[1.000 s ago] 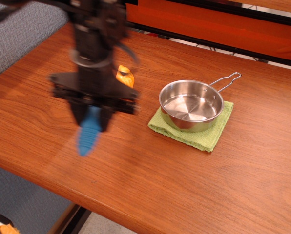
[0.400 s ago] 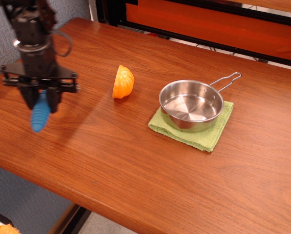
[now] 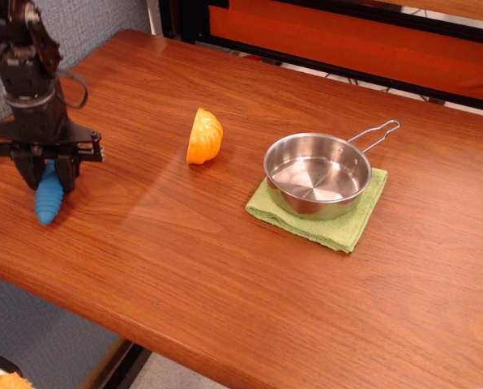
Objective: Move spoon to lower left of orange.
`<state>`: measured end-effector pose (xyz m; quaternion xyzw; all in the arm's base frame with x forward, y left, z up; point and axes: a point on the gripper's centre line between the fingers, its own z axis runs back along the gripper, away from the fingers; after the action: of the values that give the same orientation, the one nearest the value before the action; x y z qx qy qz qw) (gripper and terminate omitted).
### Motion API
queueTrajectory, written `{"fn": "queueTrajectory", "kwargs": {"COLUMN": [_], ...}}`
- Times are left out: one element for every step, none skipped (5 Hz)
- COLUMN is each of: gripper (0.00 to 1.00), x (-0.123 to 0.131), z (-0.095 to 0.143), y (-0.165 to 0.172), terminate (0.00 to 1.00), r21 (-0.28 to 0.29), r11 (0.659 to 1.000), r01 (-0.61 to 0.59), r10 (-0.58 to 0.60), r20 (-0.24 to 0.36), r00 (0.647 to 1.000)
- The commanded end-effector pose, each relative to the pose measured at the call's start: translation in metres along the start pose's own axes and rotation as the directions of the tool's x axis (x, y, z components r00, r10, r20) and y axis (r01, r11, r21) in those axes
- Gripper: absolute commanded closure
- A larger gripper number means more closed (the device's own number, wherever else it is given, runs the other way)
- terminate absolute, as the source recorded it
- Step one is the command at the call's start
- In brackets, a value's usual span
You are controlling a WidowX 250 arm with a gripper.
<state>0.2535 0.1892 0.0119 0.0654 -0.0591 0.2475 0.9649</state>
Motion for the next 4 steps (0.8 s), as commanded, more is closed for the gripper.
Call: {"fn": "queueTrajectory", "kwargs": {"gripper": [1.0,0.0,0.0,0.0], "x": [0.003,0.001,0.003,0.005], "z": [0.013,0.017,0.022,0.034], "y": [0.013,0.02,0.025,0.027], "terminate": [0.0,0.0,0.0,0.0], "r21": [0.009,0.01,0.038,0.051], "r11": [0.998,0.998,0.999,0.998], "r01": [-0.064,-0.066,-0.04,-0.022], "r10": [0.064,0.065,0.038,0.019], "r20": [0.06,0.046,0.046,0.054], "r00": [0.996,0.997,0.998,0.998]}}
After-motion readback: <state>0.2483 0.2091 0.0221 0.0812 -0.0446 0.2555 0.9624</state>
